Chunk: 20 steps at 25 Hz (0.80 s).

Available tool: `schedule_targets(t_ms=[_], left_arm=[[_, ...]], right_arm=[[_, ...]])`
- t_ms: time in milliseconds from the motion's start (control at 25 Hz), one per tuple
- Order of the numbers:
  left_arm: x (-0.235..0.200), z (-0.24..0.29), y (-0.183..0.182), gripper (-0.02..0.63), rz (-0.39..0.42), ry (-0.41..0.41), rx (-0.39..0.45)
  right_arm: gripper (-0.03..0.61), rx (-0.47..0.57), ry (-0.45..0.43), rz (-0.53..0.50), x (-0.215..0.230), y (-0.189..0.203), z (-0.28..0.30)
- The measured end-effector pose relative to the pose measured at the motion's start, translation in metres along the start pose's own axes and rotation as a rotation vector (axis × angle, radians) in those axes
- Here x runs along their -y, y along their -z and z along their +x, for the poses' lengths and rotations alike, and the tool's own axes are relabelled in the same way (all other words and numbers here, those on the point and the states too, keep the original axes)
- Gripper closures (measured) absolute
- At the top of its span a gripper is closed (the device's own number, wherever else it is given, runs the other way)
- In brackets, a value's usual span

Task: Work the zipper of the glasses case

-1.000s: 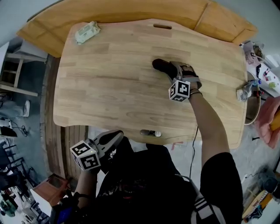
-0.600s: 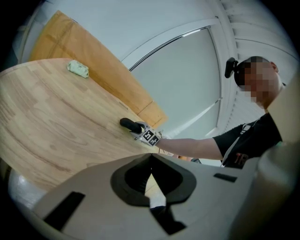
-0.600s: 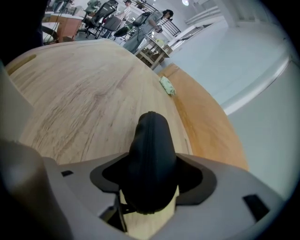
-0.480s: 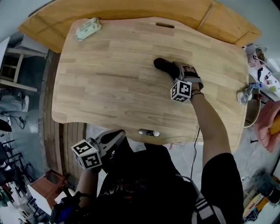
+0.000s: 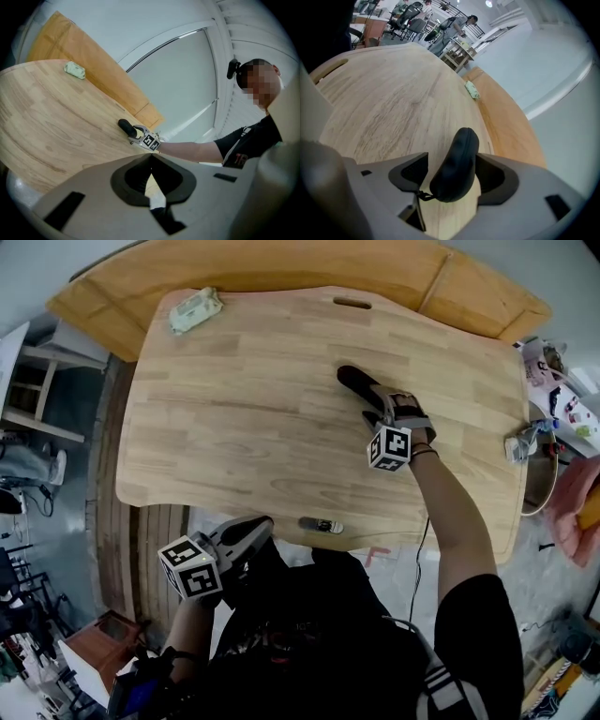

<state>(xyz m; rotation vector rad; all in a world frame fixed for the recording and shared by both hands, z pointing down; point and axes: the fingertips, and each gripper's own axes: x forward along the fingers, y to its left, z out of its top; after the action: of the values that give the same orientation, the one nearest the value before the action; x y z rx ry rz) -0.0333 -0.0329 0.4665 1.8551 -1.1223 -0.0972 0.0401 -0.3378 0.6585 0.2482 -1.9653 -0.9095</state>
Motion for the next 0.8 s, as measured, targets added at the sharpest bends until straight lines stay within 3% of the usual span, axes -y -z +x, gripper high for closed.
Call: schedule_targets(t_ms=[200,360,440,480,520,560,800], left_arm=[[0.002,-0.003,-0.001,0.601,0.018,0.018,0.003],[0.004,-0.006,-0.003,0.601,0.041,0.054,-0.002],[0.005,-0.007,-0.005,0.601,0.054,0.075,-0.010],[0.006,-0.007,-0.007,0.601,0.062,0.088,-0.015],[0.007,-0.008,-0.008,0.601,0.070,0.101,-0.021],[0.007,-0.008,-0.010,0.601,0.078,0.114,-0.027],[0.011,-0.008,-0.019,0.601,0.131,0.192,-0.053]], right_arm=[[0.262,0.006,0.005,0.044,-0.011,-0.005,-0.015],[0.266,0.029,0.045,0.195,-0.008,-0.013,-0.038],[0.311,0.045,0.067,0.308,-0.002,-0.019,-0.053],[0.393,0.054,0.075,0.369,0.001,-0.022,-0.062],[0.514,0.069,0.075,0.437,0.003,-0.026,-0.072],[0.565,0.093,0.062,0.516,0.004,-0.032,-0.081],[0.565,0.326,-0.044,1.046,0.002,-0.080,-0.139]])
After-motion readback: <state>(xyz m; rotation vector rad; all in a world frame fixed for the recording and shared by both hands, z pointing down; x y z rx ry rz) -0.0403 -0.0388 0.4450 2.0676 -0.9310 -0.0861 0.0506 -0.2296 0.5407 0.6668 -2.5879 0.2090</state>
